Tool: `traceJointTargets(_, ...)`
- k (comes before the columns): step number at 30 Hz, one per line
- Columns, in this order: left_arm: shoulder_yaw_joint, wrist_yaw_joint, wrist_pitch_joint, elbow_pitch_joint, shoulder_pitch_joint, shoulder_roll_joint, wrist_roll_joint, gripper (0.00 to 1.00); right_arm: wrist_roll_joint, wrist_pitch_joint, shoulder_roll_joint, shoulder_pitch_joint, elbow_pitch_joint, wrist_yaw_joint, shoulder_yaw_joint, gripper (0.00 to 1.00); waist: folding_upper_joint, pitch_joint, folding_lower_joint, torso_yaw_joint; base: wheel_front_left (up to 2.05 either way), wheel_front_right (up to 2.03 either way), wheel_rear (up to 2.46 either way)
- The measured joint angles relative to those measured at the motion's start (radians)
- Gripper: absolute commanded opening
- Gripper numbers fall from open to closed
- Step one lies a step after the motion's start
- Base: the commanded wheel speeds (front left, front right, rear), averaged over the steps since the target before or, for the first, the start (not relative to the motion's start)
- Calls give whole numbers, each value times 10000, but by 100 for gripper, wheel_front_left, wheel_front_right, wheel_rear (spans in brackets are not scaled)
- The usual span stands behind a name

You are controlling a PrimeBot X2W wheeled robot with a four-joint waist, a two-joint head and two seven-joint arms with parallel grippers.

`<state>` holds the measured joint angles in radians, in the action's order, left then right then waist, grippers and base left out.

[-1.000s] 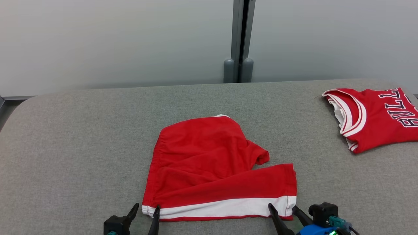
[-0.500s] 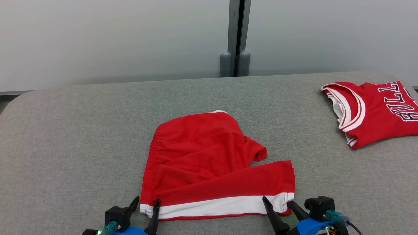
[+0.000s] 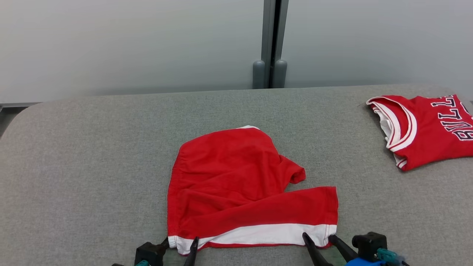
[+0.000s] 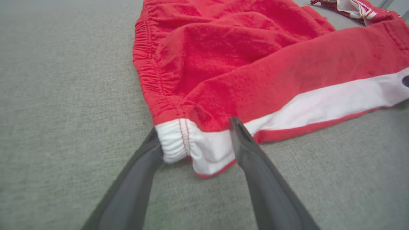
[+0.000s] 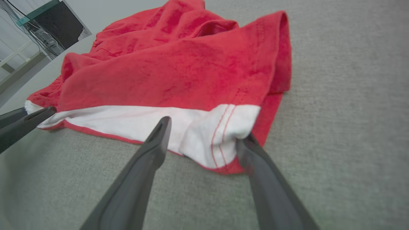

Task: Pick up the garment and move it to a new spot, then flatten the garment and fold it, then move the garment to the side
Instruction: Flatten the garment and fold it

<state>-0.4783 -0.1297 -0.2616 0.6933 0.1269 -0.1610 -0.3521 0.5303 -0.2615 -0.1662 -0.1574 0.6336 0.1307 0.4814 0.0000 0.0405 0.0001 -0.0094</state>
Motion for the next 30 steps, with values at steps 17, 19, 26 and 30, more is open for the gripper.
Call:
traceJointTargets(17, -698, 0, 0, -972, 358, -341, -1434, 0, -73, 0, -537, 217, -1444, 0, 75, 0, 0, -154, -1, -79, 0, 0, 0)
traceJointTargets(19, -560, 0, 0, -1394, 370, -512, -1396, 0, -171, -2, -746, 198, -1810, 0, -12, 0, 0, -144, -1, -88, 0, 0, 0)
traceJointTargets(26, -372, 0, 0, -2660, 1304, -986, -1331, 0, -454, -2, -1298, -866, -2535, 0, -305, 0, 0, 267, -1, -231, 0, 0, 0)
traceJointTargets(30, -428, -2, 42, -2721, 2751, -1260, -1289, 0, -426, -2, -1298, -2296, -2405, 0, -384, 0, 0, 751, 0, -362, 0, 0, 0)
